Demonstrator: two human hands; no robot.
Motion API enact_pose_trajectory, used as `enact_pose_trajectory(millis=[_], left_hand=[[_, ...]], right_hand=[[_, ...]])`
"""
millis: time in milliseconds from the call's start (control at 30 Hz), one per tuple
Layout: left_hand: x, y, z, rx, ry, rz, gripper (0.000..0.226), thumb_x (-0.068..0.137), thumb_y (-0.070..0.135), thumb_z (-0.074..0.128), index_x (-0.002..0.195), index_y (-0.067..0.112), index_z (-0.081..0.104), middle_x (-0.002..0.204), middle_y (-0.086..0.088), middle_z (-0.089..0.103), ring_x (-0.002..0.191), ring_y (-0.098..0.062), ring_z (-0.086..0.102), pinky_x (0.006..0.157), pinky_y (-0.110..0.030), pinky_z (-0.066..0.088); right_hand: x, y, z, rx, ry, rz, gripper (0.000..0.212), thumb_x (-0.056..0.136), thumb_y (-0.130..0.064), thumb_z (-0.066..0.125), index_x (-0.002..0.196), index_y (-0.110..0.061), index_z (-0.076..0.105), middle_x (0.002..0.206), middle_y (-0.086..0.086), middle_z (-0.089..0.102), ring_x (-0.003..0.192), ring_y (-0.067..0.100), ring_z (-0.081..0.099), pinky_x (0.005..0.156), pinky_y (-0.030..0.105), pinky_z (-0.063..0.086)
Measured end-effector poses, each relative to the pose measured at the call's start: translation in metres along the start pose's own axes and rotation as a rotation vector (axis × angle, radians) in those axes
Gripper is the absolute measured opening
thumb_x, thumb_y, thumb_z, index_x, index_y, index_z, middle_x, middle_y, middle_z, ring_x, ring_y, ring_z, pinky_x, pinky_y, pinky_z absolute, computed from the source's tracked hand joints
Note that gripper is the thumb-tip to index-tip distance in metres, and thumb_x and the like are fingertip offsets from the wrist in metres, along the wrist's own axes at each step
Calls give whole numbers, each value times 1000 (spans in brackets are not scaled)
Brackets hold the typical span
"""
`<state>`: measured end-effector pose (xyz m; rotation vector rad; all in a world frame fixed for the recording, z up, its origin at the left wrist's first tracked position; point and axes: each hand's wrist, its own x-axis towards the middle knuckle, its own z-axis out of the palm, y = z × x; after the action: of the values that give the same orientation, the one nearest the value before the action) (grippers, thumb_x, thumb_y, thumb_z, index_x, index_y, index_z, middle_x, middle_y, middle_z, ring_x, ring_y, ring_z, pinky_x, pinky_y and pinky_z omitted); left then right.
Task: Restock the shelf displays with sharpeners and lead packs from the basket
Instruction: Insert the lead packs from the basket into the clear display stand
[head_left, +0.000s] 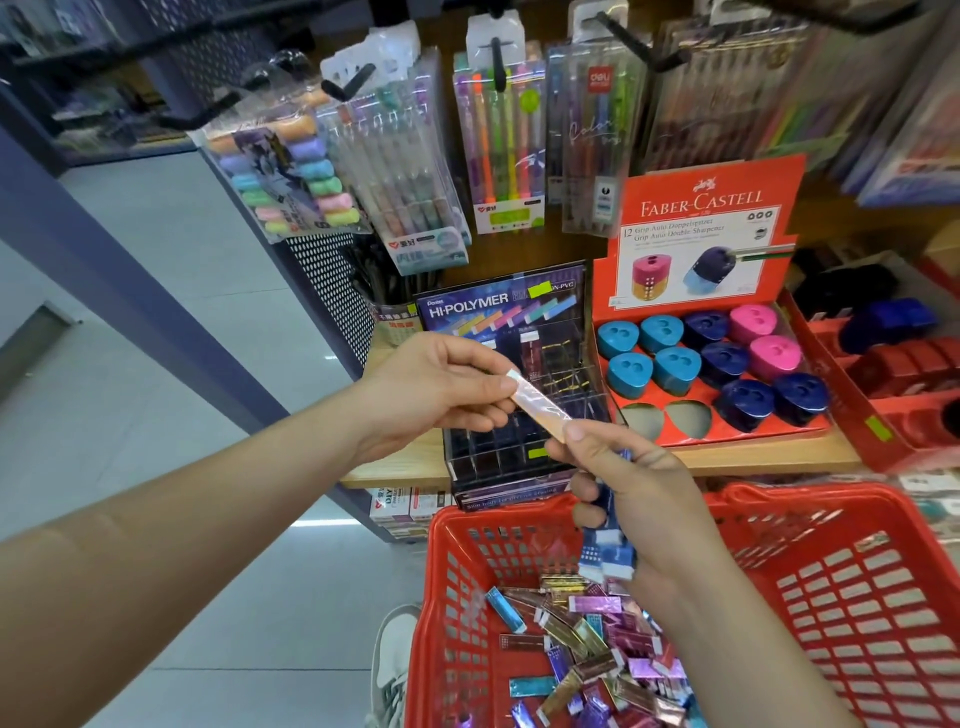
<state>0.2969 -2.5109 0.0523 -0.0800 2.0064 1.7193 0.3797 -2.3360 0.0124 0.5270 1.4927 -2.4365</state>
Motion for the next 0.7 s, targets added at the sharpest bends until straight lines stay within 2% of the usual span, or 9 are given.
enact_pose_trajectory(millis=[100,167,267,333,433,567,600,633,700], left_hand=[[3,-4,-13,35,68,26,11,79,4,70,90,6,70,85,-14,73,74,-19,70,65,-22,58],[7,-5,-29,117,188,85,8,80,3,71,88,7,70,82,-12,73,77,-21,69,68,-24,58],[11,-4,-52,450,408,198,8,81,7,73,84,14,72,75,-8,72,72,-19,69,69,-25,57],[13,-4,-60,616,480,240,7,82,12,74,88,15,73,73,-2,72,68,-14,68,69,-23,55],[15,-9,-60,771,505,279,9,83,18,74,91,15,74,73,9,68,71,-7,67,71,-18,52],[21,-18,-52,943,469,313,11,85,22,71,95,18,75,77,13,66,75,-2,62,75,-15,46],[22,-20,-51,977,460,322,12,86,22,70,96,18,74,79,12,66,77,-4,63,77,-17,47],[22,-21,-49,1003,458,336,13,87,22,69,97,17,74,81,10,67,79,-6,63,80,-19,48],[24,-23,-46,1039,468,370,15,87,21,69,100,16,72,85,6,68,81,-10,63,84,-25,51]], right_hand=[[4,2,-2,55,-1,78,15,89,-17,63,100,-12,72,80,7,71,52,9,42,39,18,35],[7,2,-5,242,26,165,17,95,-12,54,107,-9,66,77,7,63,52,11,42,39,20,36],[9,-1,-9,578,21,243,18,88,-3,42,99,-12,53,78,9,53,56,15,43,46,25,42],[10,-4,-11,695,0,252,31,75,3,39,98,-15,49,80,12,53,61,18,46,56,29,45],[10,-6,-12,768,-27,239,58,60,10,51,115,-8,55,93,19,61,71,23,60,64,31,54],[13,0,-16,740,-81,199,106,25,13,88,126,-4,57,108,31,67,91,37,72,64,39,61],[11,0,-15,719,-92,193,105,29,11,90,128,-5,56,111,31,67,95,37,71,66,41,61],[10,0,-14,695,-97,190,91,47,8,87,131,-6,54,113,30,67,96,37,71,68,41,61],[7,-4,-10,685,-73,179,59,74,3,65,132,-5,52,109,25,70,89,33,73,65,37,62]])
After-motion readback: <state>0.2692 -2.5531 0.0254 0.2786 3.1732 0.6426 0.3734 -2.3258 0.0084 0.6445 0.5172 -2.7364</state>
